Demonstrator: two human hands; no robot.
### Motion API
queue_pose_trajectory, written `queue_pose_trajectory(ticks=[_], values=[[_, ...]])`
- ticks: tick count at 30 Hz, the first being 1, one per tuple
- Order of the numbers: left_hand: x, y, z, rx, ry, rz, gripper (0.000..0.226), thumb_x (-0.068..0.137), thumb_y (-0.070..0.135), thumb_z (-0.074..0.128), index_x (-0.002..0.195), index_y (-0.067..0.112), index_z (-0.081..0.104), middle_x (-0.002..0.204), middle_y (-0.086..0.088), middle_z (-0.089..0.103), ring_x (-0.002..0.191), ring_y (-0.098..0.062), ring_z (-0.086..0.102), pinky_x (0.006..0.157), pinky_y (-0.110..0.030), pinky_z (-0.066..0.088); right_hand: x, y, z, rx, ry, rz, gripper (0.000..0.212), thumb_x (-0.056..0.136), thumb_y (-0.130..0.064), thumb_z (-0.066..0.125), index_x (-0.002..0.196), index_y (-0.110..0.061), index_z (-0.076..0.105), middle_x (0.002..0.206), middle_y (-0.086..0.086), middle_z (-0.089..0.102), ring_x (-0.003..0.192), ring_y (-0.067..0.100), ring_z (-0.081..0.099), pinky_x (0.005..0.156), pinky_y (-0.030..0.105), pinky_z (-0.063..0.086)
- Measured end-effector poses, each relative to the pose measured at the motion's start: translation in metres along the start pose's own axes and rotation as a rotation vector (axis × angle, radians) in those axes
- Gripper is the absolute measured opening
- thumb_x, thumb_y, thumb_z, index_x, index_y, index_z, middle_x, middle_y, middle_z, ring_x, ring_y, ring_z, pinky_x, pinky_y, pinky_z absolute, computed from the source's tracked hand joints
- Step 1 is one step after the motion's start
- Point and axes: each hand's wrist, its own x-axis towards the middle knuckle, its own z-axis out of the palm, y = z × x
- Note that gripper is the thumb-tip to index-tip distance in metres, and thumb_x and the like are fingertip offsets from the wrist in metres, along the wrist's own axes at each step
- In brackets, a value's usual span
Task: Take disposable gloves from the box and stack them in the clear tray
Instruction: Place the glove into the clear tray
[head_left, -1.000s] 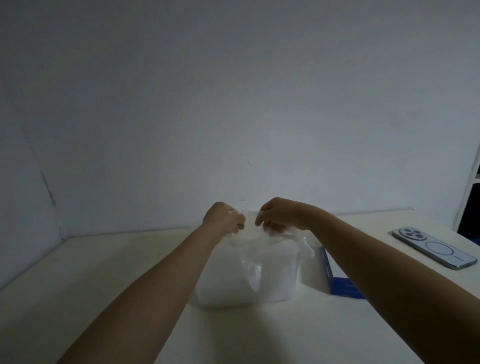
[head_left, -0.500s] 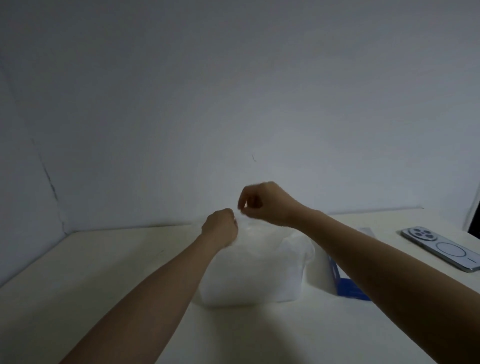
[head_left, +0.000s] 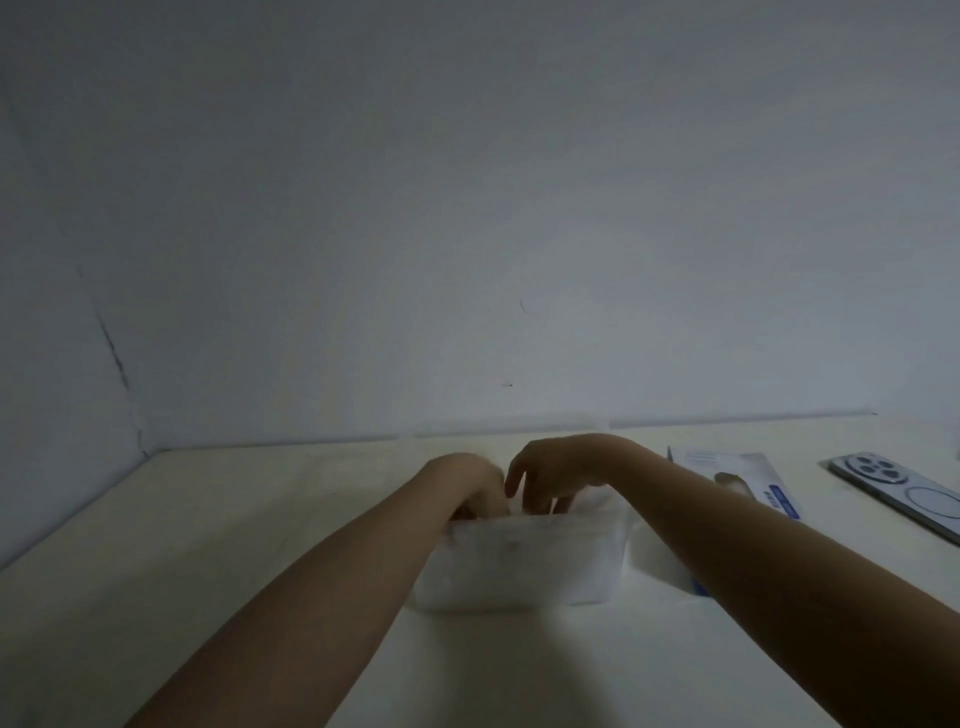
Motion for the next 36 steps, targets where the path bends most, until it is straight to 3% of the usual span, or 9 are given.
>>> queue_pose_trajectory(ticks=[4, 8, 11, 14, 19, 23, 26, 31, 36], values=[[0.004, -0.004, -0.001, 0.035, -0.191, -0.076, 0.071, 0.081, 0.035, 0.076, 0.141, 0.010, 0.046, 0.135, -0.018, 0.052, 0.100, -0.033, 0.063, 0.081, -0.038, 0.055, -0.006, 0.002, -0.008, 0.031, 0.007, 0.018, 0.035, 0.090, -0.003, 0.065, 0.124, -0.007, 0.061, 0.114, 0.018, 0.065, 0.085, 0.020, 0.066, 0.089, 0.040, 0.057], [0.003, -0.010, -0.002, -0.053, -0.196, -0.067, 0.081, 0.084, 0.038, 0.073, 0.149, 0.016, 0.031, 0.139, -0.019, 0.048, 0.115, -0.034, 0.059, 0.093, -0.043, 0.053, -0.008, -0.003, -0.005, -0.074, -0.234, 0.166, 0.048, 0.096, -0.008, 0.056, 0.142, -0.012, 0.044, 0.132, 0.018, 0.055, 0.107, 0.030, 0.061, 0.077, 0.033, 0.055], [0.004, -0.014, -0.001, -0.024, -0.223, -0.050, 0.075, 0.088, 0.037, 0.068, 0.149, 0.018, 0.030, 0.146, -0.014, 0.041, 0.122, -0.033, 0.054, 0.099, -0.044, 0.049, -0.005, -0.002, -0.002, 0.018, -0.317, 0.263, 0.050, 0.098, -0.014, 0.053, 0.146, -0.013, 0.041, 0.146, 0.016, 0.045, 0.124, 0.033, 0.054, 0.081, 0.035, 0.052], [0.005, -0.020, -0.004, -0.114, -0.245, -0.068, 0.055, 0.093, 0.029, 0.061, 0.143, 0.014, 0.042, 0.134, -0.016, 0.053, 0.113, -0.034, 0.060, 0.085, -0.043, 0.054, -0.006, 0.001, -0.002, 0.120, -0.246, 0.272, 0.053, 0.099, -0.015, 0.052, 0.149, -0.013, 0.036, 0.152, 0.015, 0.035, 0.126, 0.034, 0.051, 0.089, 0.041, 0.049], [-0.004, -0.014, -0.018, -0.246, 0.237, 0.008, 0.040, 0.092, 0.036, 0.061, 0.115, 0.002, 0.059, 0.097, -0.010, 0.066, 0.072, -0.024, 0.066, 0.061, -0.031, 0.055, -0.025, -0.004, -0.018, 0.262, 0.087, -0.044, 0.035, 0.095, -0.009, 0.058, 0.130, -0.007, 0.055, 0.100, 0.013, 0.066, 0.078, 0.021, 0.064, 0.068, 0.031, 0.058], [-0.024, 0.026, -0.034, -0.306, 0.705, 0.187, 0.019, 0.091, 0.031, 0.060, 0.094, 0.013, 0.065, 0.082, 0.001, 0.066, 0.077, -0.021, 0.066, 0.067, -0.029, 0.053, -0.065, 0.009, -0.044, 0.315, 0.551, -0.184, 0.012, 0.092, -0.010, 0.058, 0.090, -0.012, 0.070, 0.073, 0.004, 0.067, 0.055, 0.010, 0.061, 0.050, 0.019, 0.050], [-0.041, 0.075, -0.031, -0.402, 0.835, 0.338, 0.006, 0.089, 0.028, 0.060, 0.089, 0.022, 0.060, 0.084, 0.007, 0.058, 0.081, -0.017, 0.058, 0.069, -0.027, 0.045, -0.091, 0.044, -0.049, 0.314, 0.730, -0.092, 0.017, 0.089, -0.009, 0.057, 0.079, -0.014, 0.069, 0.068, 0.004, 0.068, 0.051, 0.011, 0.059, 0.047, 0.017, 0.047], [-0.044, 0.151, -0.005, -0.354, 0.728, 0.512, 0.010, 0.090, 0.020, 0.059, 0.096, 0.018, 0.067, 0.102, 0.000, 0.068, 0.094, -0.020, 0.063, 0.073, -0.026, 0.044, -0.116, 0.118, -0.035, 0.214, 0.682, 0.230, 0.012, 0.093, -0.015, 0.062, 0.094, -0.006, 0.070, 0.078, 0.007, 0.069, 0.062, 0.014, 0.063, 0.056, 0.021, 0.053], [-0.022, 0.195, 0.031, -0.197, 0.477, 0.459, 0.025, 0.093, 0.014, 0.056, 0.114, 0.004, 0.066, 0.112, -0.015, 0.067, 0.100, -0.029, 0.064, 0.079, -0.030, 0.050, -0.128, 0.151, -0.014, -0.002, 0.524, 0.411, 0.024, 0.093, -0.014, 0.060, 0.116, -0.009, 0.065, 0.103, 0.011, 0.068, 0.085, 0.020, 0.069, 0.080, 0.028, 0.058]])
